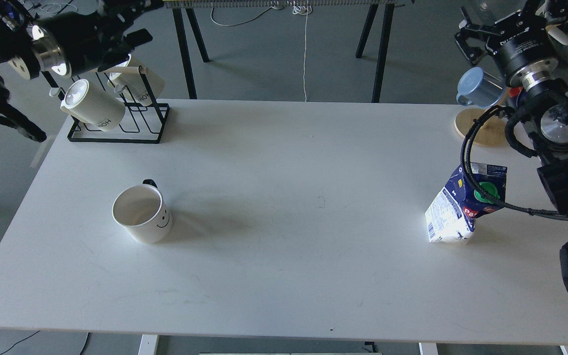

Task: Place cup and milk with both arms
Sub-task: 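Move the left gripper down toward the white mug's rim, then grasp the white mug by its rim with the left gripper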

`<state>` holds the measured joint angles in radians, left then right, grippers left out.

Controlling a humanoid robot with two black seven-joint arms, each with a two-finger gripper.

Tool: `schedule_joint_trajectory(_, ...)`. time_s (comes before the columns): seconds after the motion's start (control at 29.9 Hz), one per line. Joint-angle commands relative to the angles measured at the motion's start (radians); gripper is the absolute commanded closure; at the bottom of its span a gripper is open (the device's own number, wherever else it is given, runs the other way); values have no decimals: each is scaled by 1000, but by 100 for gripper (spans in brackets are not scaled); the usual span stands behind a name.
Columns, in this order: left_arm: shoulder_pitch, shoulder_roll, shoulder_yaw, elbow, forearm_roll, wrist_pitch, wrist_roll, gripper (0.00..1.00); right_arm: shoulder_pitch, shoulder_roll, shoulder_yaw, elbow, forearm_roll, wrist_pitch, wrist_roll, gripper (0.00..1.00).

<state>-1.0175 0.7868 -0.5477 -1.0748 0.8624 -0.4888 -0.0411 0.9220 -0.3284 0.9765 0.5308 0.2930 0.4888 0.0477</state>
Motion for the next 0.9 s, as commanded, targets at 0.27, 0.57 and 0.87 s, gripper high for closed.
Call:
schedule_joint_trajectory(0.27, 30, 190, 239, -301, 413, 0, 1, 22, 3, 9, 19, -11, 0, 0, -2, 1)
schedule_joint_trajectory(0.57, 131, 248, 269, -312, 544, 0, 0, 22, 6, 12, 19, -8, 0, 0, -2, 1)
schedule_joint_trajectory(0.87, 237, 319, 267, -350, 544, 0, -6, 22, 9, 12, 21, -3, 0, 0, -2, 1)
